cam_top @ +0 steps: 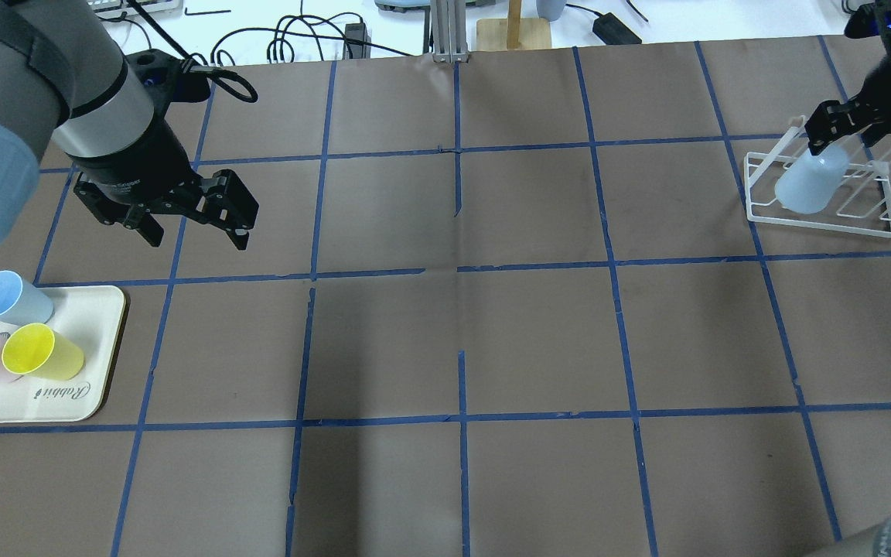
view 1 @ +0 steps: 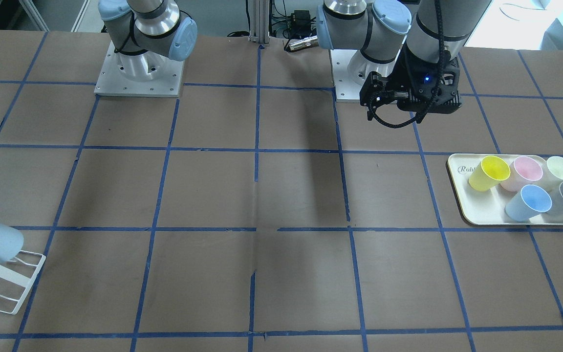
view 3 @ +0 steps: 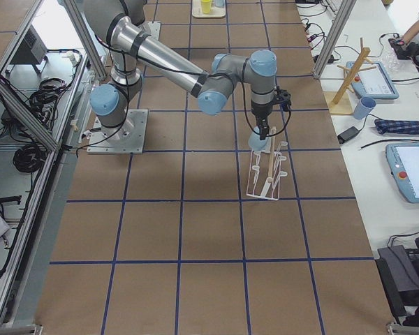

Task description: Transfer IKEA cup to right arm and place on rack

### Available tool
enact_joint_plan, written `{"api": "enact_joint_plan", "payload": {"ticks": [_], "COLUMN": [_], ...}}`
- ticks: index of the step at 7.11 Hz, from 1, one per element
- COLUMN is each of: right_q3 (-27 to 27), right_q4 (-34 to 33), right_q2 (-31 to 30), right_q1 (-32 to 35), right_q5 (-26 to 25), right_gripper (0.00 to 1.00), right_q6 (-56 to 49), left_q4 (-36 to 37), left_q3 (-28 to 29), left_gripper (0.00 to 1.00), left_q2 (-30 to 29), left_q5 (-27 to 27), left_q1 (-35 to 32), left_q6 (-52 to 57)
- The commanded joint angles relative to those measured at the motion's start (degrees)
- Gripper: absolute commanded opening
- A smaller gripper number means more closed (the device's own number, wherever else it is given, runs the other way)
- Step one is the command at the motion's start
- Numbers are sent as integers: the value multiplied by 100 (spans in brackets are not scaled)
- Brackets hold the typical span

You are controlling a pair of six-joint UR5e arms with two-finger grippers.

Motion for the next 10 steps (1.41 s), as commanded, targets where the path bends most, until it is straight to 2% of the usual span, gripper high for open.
{"api": "enact_joint_plan", "payload": {"ticks": [1,3,5,6,8,10], "right_q3": [-36,-202,-519,-476,-528,-607], "right_q4": [148,1250,2761,3133,3426,3401], "right_q2": [-177,-870,-1441,-1697,-1796,-1779], "right_q1": [31,84,84,84,258,1343], "right_q5": [-16,1,2,-16,19,19], "right_gripper": [100,100,100,100,100,100], "right_q6": [62,116,343,571,966,2157], "left_q4": [7,25,51,60,60,60], "left_q3": [8,95,96,0,43,34], "left_gripper": [100,100,100,100,100,100], "left_q2": [-6,-86,-86,-60,-68,-59], "left_q5": [-7,-16,-24,-24,-24,-33], "left_q1": [3,3,-5,-58,-58,-49], "left_q6": [-326,-487,-617,-793,-794,-786]}}
